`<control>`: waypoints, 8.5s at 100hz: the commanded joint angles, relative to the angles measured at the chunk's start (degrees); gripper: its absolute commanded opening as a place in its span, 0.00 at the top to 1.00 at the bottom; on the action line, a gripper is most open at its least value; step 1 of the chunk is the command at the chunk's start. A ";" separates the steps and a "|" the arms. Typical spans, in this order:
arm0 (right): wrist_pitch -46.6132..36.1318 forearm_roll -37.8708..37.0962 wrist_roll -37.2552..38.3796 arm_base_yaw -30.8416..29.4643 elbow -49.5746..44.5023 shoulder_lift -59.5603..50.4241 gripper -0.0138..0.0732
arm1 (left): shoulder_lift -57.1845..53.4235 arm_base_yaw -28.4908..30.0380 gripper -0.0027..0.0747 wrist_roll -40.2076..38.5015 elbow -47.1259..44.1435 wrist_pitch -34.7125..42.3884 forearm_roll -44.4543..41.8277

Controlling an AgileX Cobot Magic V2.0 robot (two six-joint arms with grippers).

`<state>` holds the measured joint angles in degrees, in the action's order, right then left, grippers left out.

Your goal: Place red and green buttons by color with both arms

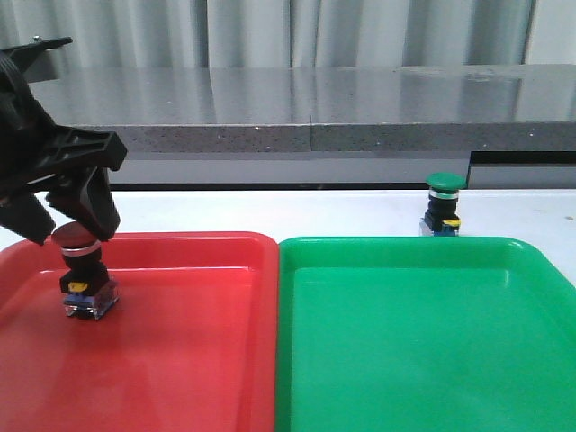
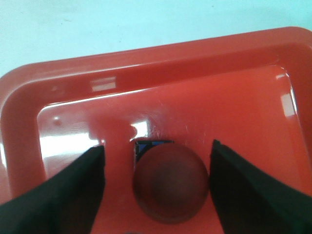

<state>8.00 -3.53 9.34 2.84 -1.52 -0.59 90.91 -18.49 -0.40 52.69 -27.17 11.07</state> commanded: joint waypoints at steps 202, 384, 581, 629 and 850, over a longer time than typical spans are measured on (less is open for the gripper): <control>-4.96 -0.05 -0.10 -0.21 0.79 -0.92 0.92 | -67.39 11.14 0.99 -0.32 -18.66 11.04 -7.70; -4.96 -0.05 -0.10 -0.21 0.79 -0.92 0.92 | -92.94 16.73 0.99 -0.32 -55.14 33.64 -11.77; 24.92 1.03 -0.14 -0.21 39.12 24.63 0.92 | -92.94 16.73 0.99 -0.32 -55.14 33.64 -11.77; 29.92 4.93 -0.14 -0.21 44.87 37.99 0.91 | -92.94 16.73 0.99 -0.32 -55.14 33.64 -11.77; 25.34 6.07 -2.27 7.28 82.65 106.77 0.10 | -92.94 16.73 0.99 -0.32 -55.14 33.64 -11.77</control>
<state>35.41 3.02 7.65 10.34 79.05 108.23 -0.35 -1.87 -0.43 -0.10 1.90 -1.22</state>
